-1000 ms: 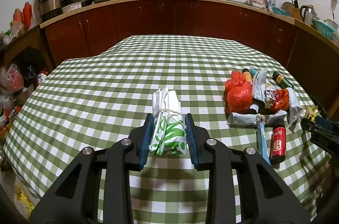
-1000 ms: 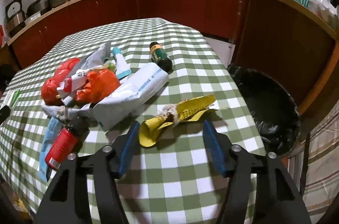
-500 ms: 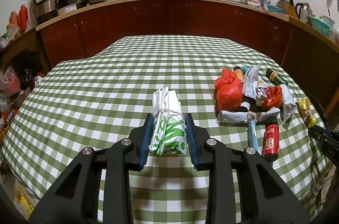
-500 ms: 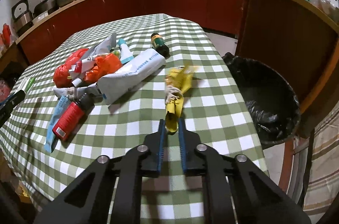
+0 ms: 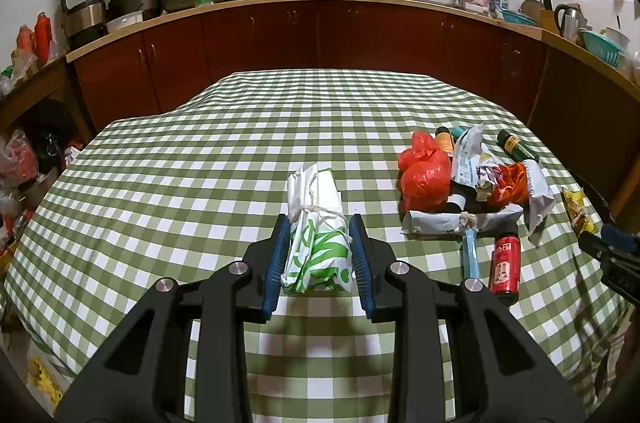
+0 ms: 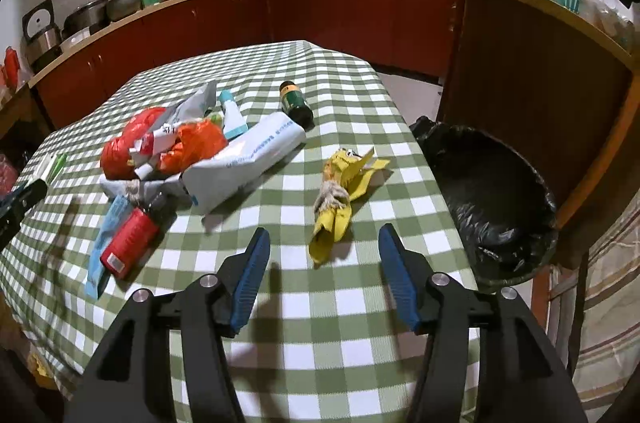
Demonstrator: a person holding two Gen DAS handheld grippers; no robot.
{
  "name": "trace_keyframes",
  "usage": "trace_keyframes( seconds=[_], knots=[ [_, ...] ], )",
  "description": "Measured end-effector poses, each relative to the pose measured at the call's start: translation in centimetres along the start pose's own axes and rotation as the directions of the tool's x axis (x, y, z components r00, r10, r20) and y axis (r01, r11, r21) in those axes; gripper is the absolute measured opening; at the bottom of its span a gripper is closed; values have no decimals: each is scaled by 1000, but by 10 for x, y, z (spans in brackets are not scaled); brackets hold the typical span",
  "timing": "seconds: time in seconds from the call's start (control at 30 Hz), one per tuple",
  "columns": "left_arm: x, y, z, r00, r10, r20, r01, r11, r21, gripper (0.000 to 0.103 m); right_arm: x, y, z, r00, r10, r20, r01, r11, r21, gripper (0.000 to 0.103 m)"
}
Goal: Collect trash
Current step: 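Grasp the yellow wrapper with the right tool while the left tool holds the green packet, then carry the yellow wrapper and green packet over the black trash bin with both tools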
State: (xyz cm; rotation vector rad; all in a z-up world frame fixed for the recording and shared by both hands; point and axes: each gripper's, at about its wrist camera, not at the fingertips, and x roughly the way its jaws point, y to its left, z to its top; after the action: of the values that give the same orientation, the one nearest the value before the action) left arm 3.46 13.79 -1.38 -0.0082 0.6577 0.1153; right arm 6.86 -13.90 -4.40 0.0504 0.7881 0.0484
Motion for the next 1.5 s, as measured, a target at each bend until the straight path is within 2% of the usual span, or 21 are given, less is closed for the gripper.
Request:
trace_keyframes(
  seconds=[0.07, 0.13, 0.2, 0.27, 0.3, 0.5, 0.73, 1.07, 1.23, 1.5],
  knots=[
    [1, 0, 0, 1000, -1, -1, 1, 1000, 0, 30, 3, 0, 5, 1000, -9, 10, 9, 1000, 3, 56],
    [2, -1, 1, 1000, -2, -2, 2, 1000, -1, 30, 7, -1, 8, 1000, -23, 15, 23, 1000, 1, 51],
    [3, -2, 3, 1000, -2, 1, 2, 1000, -1, 30, 14, -2, 10, 1000, -14, -1, 14, 1000, -2, 31],
    [4, -3, 4, 1000, -4, 3, 4, 1000, -3, 30, 22, -2, 10, 1000, 2, -29, -2, 1000, -10, 18],
    [4, -4, 4, 1000, -5, 3, 5, 1000, -3, 30, 23, -2, 10, 999, 9, -32, -9, 1000, -10, 15],
    [-1, -17, 9, 1000, -23, 19, 23, 1000, 4, 30, 12, -3, 9, 1000, 9, 9, -9, 999, -35, 15],
    [-13, -57, 18, 994, -91, 54, 88, 995, 45, 30, -3, -28, 13, 998, -7, 58, 8, 1000, -17, 15],
    [-23, -161, 34, 970, -228, 86, 212, 964, 162, 30, -15, -93, 24, 989, -92, 114, 90, 996, 26, 15],
    [-16, -220, 39, 955, -290, 69, 269, 938, 218, 30, -13, -129, 26, 985, -116, 124, 110, 993, 52, 15],
    [5, -294, 35, 948, -317, 30, 296, 911, 287, 30, 1, -172, 25, 987, -105, 120, 94, 991, 96, 15]
  ],
)
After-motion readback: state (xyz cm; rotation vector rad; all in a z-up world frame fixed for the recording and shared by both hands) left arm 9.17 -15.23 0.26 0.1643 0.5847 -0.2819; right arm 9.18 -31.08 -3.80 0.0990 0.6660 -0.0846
